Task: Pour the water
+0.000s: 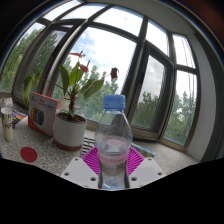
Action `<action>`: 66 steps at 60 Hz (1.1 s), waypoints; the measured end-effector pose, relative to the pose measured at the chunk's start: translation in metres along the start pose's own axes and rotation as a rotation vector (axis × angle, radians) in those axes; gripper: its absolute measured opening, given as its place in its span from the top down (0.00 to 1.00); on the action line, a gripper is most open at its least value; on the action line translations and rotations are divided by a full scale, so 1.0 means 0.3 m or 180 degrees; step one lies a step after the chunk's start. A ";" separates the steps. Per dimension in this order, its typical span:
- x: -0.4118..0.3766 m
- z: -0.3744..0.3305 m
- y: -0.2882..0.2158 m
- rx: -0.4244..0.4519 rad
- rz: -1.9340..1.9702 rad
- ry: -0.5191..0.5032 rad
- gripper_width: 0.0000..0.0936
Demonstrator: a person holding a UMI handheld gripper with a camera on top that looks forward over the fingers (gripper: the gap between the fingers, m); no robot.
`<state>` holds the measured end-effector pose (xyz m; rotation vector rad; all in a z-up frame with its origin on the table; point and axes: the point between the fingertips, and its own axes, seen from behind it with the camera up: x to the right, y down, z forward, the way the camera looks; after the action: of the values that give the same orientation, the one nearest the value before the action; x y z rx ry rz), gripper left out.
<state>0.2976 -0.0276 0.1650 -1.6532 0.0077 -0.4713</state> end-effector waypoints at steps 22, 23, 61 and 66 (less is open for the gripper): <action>-0.351 -0.062 -0.867 0.1286 -0.3270 0.1014 0.69; -0.392 -0.065 -0.894 0.1354 -0.3447 0.1026 0.69; -1.268 -0.032 -0.785 0.2513 -0.6344 0.0174 0.69; -1.213 -0.062 -0.902 0.2441 -0.5658 0.0142 0.69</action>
<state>-0.1127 0.0951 0.3154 -0.4909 -1.4941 -1.5482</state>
